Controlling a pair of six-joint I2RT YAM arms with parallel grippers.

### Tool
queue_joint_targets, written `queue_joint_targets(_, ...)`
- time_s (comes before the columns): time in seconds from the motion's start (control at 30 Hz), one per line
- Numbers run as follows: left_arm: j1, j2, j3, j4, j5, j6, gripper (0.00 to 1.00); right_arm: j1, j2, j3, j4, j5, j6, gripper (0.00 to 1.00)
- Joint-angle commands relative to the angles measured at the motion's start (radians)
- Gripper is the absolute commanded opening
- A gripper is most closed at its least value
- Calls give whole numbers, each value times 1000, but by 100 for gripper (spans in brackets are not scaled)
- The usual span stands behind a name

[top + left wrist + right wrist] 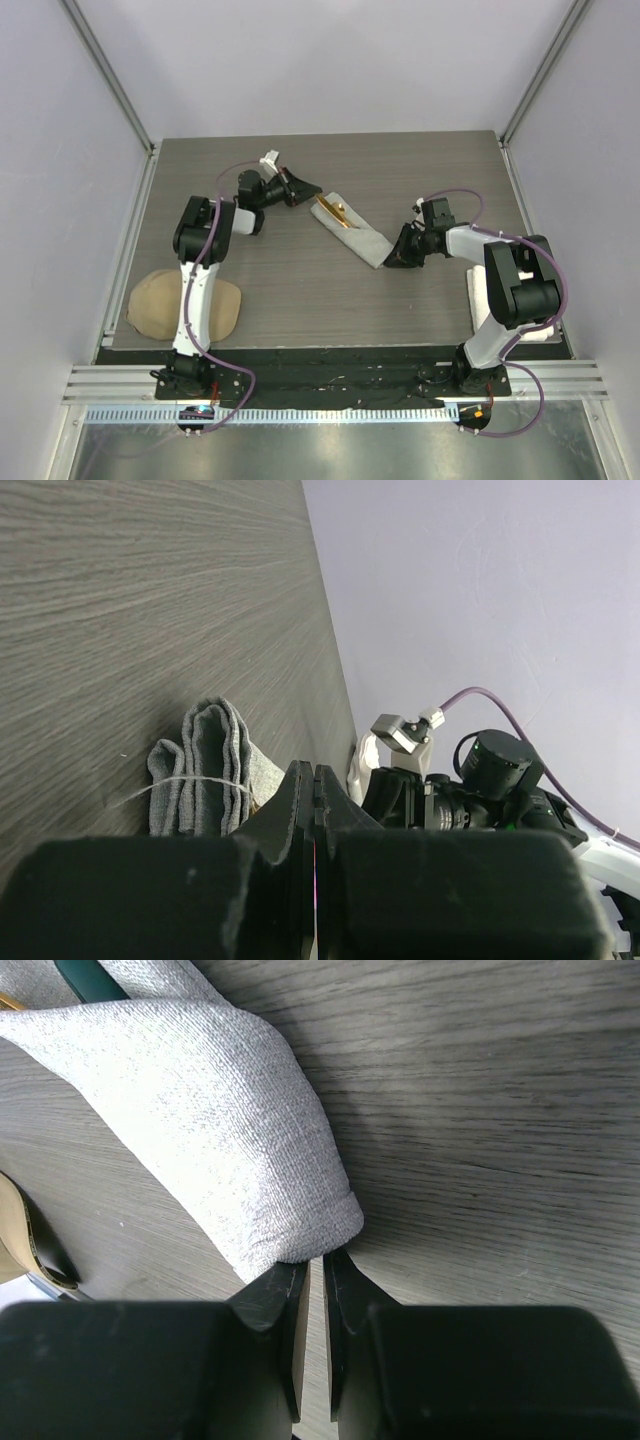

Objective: Fold the napkin into a case and place the utensils inside
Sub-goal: Insert the knife into the folded napkin.

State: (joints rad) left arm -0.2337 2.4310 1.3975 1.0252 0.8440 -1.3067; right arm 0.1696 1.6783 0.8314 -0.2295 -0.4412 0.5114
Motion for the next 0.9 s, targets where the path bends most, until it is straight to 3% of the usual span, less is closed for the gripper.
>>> queue_joint_targets(0.0,-27,8,-17,61,1,0,0,10,1,12,15,13,-1,17)
queue_joint_targets(0.73,-61,7,-88,69,-6,29,0,13,-6,-11,24,9,4,16)
queue_joint_targets(0.87,-59,-9,-86,32,-9,49,5,14,-28,-12,18,7,4,17)
